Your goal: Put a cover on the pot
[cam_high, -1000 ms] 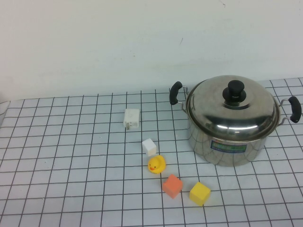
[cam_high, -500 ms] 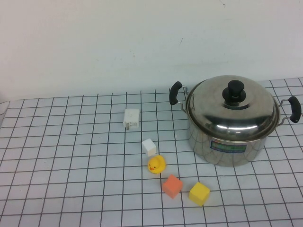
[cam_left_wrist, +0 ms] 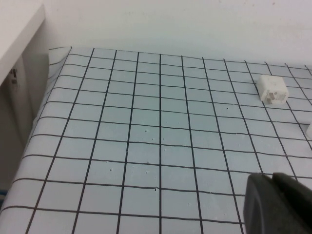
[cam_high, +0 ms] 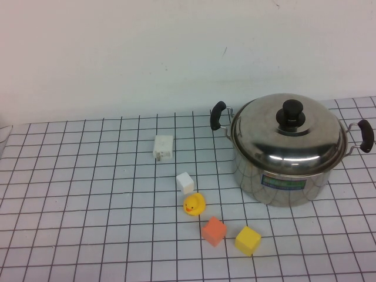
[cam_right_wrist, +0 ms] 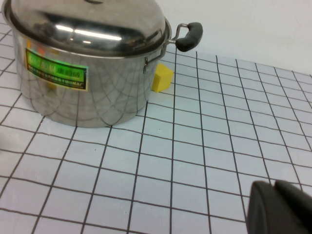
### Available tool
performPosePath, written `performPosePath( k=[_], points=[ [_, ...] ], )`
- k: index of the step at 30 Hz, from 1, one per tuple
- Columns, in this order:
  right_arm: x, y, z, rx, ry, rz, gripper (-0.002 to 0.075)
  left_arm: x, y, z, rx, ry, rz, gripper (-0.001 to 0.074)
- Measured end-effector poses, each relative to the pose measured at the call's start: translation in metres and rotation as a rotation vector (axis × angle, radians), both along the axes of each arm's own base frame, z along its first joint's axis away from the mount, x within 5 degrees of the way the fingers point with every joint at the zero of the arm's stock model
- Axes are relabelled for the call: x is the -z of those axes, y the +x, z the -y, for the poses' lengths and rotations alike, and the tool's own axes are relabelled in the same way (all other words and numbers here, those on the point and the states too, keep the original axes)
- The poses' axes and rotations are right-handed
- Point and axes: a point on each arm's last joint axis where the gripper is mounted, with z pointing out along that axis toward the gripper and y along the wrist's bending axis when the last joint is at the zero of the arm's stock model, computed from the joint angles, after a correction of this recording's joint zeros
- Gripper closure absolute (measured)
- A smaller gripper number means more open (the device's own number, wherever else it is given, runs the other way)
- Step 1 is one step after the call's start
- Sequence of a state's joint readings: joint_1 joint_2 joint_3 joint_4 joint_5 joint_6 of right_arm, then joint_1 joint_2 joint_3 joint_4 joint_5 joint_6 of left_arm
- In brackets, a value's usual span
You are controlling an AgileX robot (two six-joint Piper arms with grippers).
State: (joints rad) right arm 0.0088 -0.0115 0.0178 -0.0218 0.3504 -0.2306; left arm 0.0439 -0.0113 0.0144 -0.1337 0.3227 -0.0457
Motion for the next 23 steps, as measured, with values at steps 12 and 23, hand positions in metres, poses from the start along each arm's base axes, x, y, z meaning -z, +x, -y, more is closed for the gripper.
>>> performPosePath(
  k=[12,23],
  points=[
    [0.0000,0.0000,0.0000,0.000,0.000,0.000,0.0717,-0.0001,0.0000,0.0008,0.003,-0.024,0.001,0.0736],
    [0.0000,0.0000,0.0000,0.000,0.000,0.000,0.0717,-0.0001,0.0000,0.0008,0.006,-0.010,0.001,0.0736]
  ],
)
